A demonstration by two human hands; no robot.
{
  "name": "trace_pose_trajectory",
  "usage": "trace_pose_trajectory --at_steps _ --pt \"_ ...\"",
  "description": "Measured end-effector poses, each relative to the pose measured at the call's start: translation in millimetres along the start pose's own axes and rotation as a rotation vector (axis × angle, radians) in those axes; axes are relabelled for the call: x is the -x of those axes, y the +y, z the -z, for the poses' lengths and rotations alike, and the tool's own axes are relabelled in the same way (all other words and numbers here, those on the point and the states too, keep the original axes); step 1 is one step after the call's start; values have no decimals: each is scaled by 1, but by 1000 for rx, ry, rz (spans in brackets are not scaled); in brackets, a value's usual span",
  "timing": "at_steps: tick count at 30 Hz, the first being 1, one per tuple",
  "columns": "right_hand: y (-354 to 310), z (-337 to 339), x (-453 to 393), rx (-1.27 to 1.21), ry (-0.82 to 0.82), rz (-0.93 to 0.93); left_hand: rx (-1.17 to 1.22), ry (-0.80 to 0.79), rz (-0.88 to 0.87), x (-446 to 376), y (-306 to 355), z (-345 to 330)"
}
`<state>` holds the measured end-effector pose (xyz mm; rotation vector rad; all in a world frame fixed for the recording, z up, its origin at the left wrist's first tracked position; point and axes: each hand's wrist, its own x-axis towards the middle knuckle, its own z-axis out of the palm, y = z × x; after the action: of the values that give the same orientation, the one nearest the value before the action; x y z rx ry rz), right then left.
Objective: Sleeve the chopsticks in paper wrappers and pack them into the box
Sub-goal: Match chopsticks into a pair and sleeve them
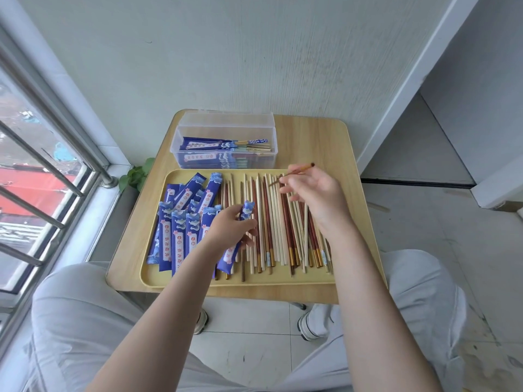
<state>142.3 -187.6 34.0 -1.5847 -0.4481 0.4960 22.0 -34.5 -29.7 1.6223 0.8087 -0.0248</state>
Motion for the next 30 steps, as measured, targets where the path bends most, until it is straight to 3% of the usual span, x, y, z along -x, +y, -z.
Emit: trace_pose_trajectory --at_steps 3,5,9,16,23,26,30 --pt "-4 0 -3 -110 306 102 -53 -21 -16 1 2 3" --pt "-1 3 -9 -187 489 67 -107 -21 -19 2 2 4" --pt "16 11 -16 -204 641 -75 -220 -55 -33 3 0 3" --pt "35 14 -18 -90 630 -131 -248 -133 -45 4 2 1" --pt "31 18 -18 -69 754 -132 -275 -124 -42 1 1 4" --pt "32 13 -17 8 668 -138 -296 -151 -45 3 4 2" --pt "33 -4 -10 89 345 -159 -336 -228 -86 6 12 -5"
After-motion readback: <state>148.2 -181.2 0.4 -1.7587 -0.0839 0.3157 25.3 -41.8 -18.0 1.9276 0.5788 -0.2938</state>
